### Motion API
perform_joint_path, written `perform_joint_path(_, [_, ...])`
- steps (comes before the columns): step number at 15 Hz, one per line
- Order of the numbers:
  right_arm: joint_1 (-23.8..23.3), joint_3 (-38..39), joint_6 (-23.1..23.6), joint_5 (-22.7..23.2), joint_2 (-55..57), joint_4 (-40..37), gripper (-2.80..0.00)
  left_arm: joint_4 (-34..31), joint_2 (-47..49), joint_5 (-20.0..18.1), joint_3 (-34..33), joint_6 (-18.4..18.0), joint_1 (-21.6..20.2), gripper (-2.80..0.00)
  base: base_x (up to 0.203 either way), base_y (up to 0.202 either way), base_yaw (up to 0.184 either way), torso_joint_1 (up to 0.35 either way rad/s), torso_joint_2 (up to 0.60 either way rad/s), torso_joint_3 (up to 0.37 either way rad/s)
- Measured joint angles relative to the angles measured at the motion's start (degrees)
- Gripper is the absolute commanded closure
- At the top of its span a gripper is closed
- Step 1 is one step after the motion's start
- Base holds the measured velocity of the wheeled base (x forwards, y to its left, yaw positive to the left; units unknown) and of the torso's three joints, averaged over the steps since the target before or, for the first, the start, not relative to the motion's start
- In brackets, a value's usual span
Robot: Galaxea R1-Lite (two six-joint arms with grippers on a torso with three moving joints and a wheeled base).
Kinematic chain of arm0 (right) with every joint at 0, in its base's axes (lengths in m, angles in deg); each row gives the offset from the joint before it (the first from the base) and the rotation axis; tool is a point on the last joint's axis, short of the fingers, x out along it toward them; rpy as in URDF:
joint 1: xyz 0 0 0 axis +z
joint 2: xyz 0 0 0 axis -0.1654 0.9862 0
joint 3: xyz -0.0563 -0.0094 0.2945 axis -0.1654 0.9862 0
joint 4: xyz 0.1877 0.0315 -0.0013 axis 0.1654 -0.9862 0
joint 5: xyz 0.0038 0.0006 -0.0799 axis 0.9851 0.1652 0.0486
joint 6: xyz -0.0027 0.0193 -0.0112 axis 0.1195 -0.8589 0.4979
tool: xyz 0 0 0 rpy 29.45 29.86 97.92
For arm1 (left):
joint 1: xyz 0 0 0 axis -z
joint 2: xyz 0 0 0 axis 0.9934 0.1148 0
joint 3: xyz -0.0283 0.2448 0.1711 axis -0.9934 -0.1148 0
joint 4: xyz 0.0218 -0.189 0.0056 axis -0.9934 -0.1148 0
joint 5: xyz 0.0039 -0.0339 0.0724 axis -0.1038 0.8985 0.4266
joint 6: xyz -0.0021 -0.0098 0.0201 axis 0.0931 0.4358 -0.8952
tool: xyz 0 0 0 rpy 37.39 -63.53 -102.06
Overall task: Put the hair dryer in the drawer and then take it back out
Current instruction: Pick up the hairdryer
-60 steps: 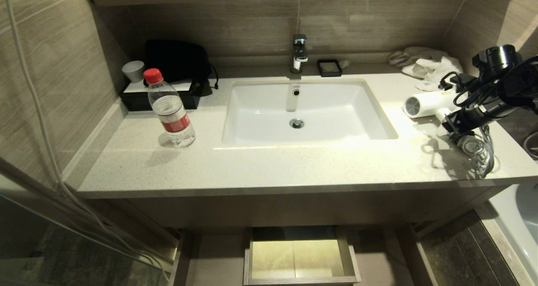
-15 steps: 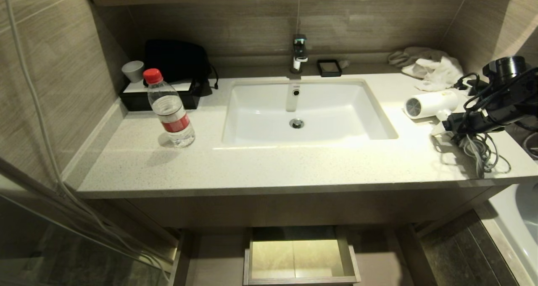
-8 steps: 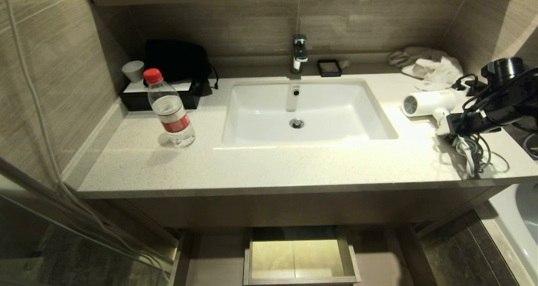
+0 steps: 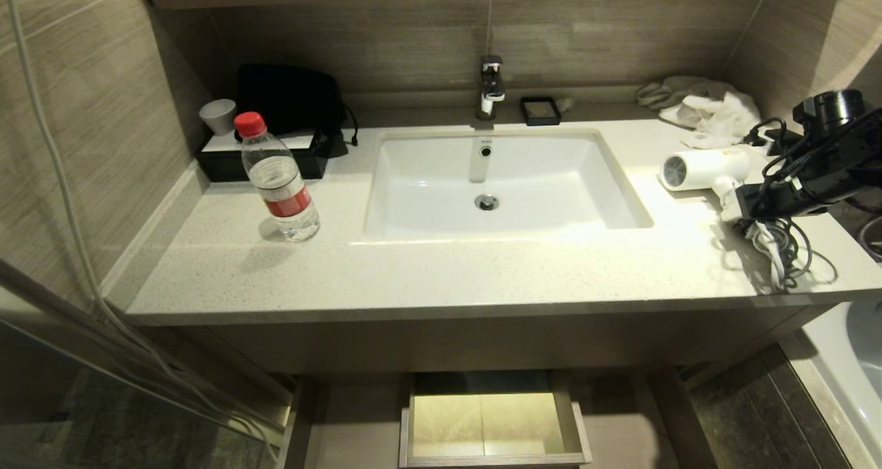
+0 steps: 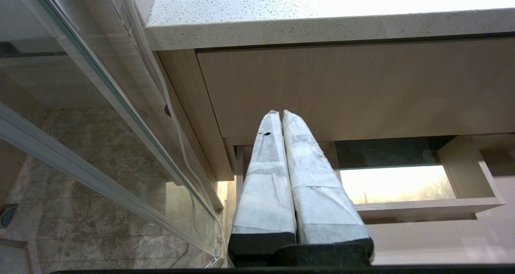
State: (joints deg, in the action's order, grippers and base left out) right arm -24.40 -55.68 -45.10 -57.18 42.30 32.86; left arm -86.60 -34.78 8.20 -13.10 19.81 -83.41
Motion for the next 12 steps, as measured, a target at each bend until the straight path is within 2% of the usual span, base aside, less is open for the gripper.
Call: perform_joint_path(12, [0.3,0.3,2.5,0.1,-5.6,-2.1,0.0,0.0,0.0,0.0,0.0,0.0,0.0,0.0,0.0,0.0,0.0,0.0,0.0,0.0])
